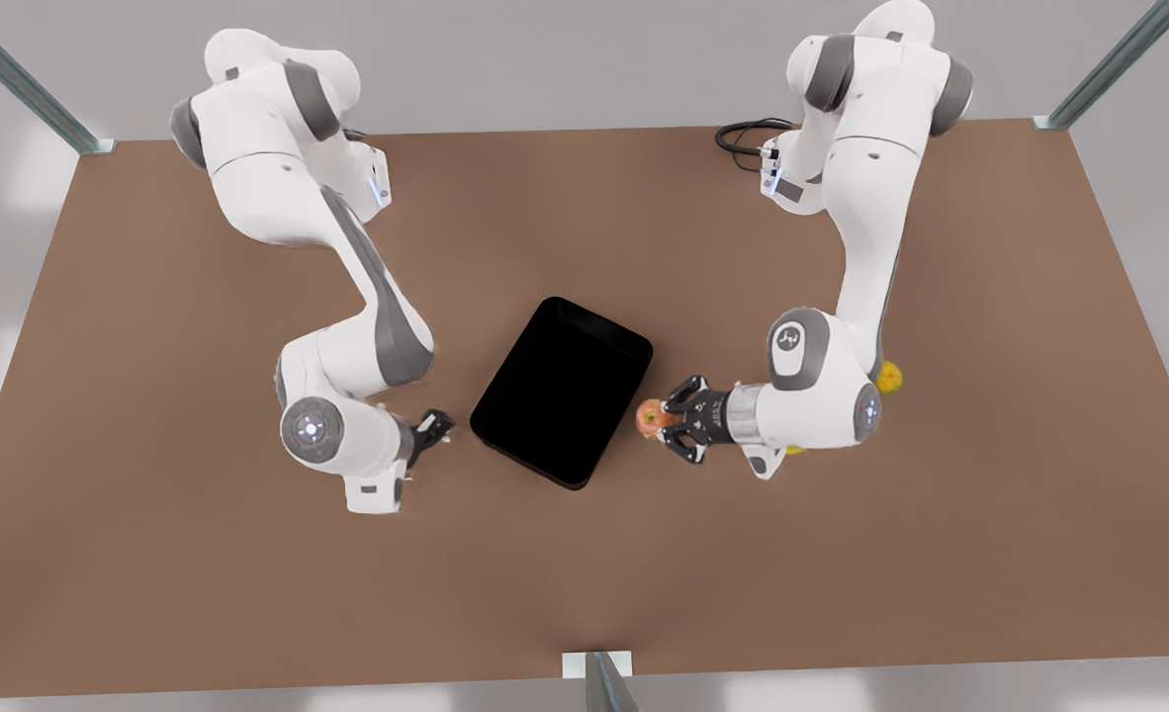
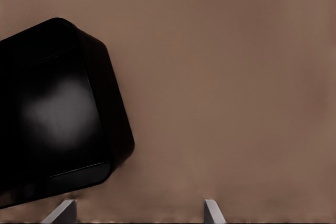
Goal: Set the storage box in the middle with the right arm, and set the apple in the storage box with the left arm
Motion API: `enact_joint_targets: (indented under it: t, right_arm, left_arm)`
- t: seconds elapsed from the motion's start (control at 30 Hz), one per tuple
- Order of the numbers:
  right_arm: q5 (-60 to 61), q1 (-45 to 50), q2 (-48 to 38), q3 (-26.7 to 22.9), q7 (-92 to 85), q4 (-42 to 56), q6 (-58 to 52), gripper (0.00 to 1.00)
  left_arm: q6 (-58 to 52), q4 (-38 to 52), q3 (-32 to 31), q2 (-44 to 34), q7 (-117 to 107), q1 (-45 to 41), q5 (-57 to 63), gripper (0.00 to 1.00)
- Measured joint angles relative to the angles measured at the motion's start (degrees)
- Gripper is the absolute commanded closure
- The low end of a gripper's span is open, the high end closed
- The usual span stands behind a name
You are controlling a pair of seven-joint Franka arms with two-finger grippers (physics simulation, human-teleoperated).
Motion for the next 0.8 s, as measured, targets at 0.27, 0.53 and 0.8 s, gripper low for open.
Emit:
enact_joint_targets:
  t: [0.27, 0.53, 0.8]
  right_arm:
    - [-10.72, -11.11, -13.83, -9.19, 0.44, -14.31, -15.62, 0.00]
    - [-10.40, -11.12, -13.40, -9.20, 0.28, -13.97, -15.33, 0.00]
    - [-10.58, -11.12, -14.17, -10.07, -0.18, -11.84, -12.78, 0.00]
  left_arm:
    - [10.31, -0.14, 0.01, 3.65, -6.55, -13.77, 1.86, 0.79]
    - [9.33, 3.98, 3.56, 1.46, -3.74, -12.14, 13.50, 0.00]
    - [-26.09, -2.39, 2.52, -24.69, 86.59, 12.78, 35.35, 0.00]
